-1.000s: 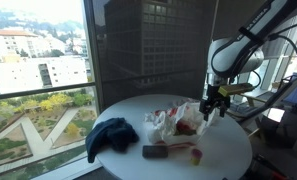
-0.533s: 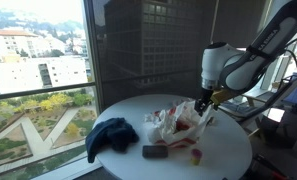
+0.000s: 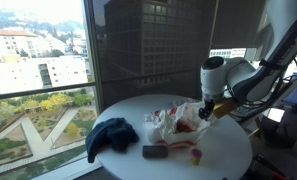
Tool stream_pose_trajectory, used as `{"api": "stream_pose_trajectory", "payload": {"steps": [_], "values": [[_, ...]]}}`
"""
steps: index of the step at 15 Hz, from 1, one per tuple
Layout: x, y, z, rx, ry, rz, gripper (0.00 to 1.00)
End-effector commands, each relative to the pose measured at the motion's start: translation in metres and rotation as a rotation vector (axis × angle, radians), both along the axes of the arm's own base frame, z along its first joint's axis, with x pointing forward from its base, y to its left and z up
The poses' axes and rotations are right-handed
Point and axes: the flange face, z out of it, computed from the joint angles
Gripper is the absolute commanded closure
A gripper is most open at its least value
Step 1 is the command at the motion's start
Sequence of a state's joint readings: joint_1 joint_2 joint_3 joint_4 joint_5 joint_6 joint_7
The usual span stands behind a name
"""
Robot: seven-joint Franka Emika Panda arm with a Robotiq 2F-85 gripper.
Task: Move the plastic bag forward and use the peach t-shirt to move the yellow container to the right
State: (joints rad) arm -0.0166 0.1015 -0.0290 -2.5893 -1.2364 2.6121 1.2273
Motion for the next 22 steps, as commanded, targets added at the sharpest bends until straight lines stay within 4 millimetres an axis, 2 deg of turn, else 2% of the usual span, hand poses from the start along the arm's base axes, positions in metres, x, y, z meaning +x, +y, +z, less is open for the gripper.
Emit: {"api": "stream_pose_trajectory", "payload": {"steps": [1,5,8,9,12,15,18,22], "values": [[0.002,0.001,-0.019,-0.043,-0.032,-0.028,0.32],[0.009,0.005,-0.031,-0.074,-0.041,-0.033,0.64],[0.03,0.009,-0.046,-0.11,-0.036,-0.03,0.87],[0.036,0.01,-0.05,-0.12,-0.029,-0.03,0.91],[0.066,0.025,-0.068,-0.158,-0.029,-0.008,0.94],[0.094,0.042,-0.091,-0.169,-0.022,0.01,0.87],[0.127,0.061,-0.112,-0.149,-0.033,0.004,0.89],[0.183,0.089,-0.109,-0.127,-0.12,-0.004,0.89]]}}
